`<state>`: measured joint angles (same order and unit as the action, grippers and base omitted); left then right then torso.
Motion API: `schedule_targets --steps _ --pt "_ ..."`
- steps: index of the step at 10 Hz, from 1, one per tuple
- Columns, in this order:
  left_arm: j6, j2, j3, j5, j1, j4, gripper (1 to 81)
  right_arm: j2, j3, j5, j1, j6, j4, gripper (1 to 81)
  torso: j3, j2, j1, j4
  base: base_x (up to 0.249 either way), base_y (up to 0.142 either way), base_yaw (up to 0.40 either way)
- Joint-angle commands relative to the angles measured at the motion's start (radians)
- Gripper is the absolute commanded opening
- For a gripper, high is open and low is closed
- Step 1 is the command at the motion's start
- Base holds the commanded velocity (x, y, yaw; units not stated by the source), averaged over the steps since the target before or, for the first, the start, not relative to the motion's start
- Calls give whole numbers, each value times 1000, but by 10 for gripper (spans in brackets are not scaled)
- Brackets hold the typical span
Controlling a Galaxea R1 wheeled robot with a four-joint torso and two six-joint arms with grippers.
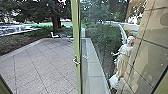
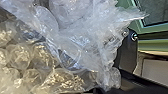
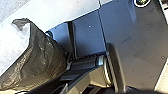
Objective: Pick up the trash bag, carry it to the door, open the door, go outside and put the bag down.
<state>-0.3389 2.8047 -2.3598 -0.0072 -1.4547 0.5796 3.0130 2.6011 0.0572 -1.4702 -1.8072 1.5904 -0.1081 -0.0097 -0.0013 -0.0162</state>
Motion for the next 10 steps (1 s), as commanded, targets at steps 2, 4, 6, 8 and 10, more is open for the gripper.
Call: schedule_targets --steps 2,4,6,8,10 --pt "-2 -13 8 70 50 0 10 3 -7 -25 53 2 10 811 0 0 1 0 70 0 0" --pt "-2 -11 8 70 50 0 10 2 -7 -27 52 2 10 811 0 0 1 0 70 0 0" --pt "-2 -13 8 70 50 0 10 3 -7 -25 52 2 10 811 0 -1 1 0 70 0 0" --pt "-2 -14 8 70 50 0 10 3 -7 -25 52 2 10 811 1 -1 1 0 70 0 0" --pt "-2 -13 8 72 50 0 10 5 -7 -23 52 2 10 811 0 0 1 0 70 0 0"
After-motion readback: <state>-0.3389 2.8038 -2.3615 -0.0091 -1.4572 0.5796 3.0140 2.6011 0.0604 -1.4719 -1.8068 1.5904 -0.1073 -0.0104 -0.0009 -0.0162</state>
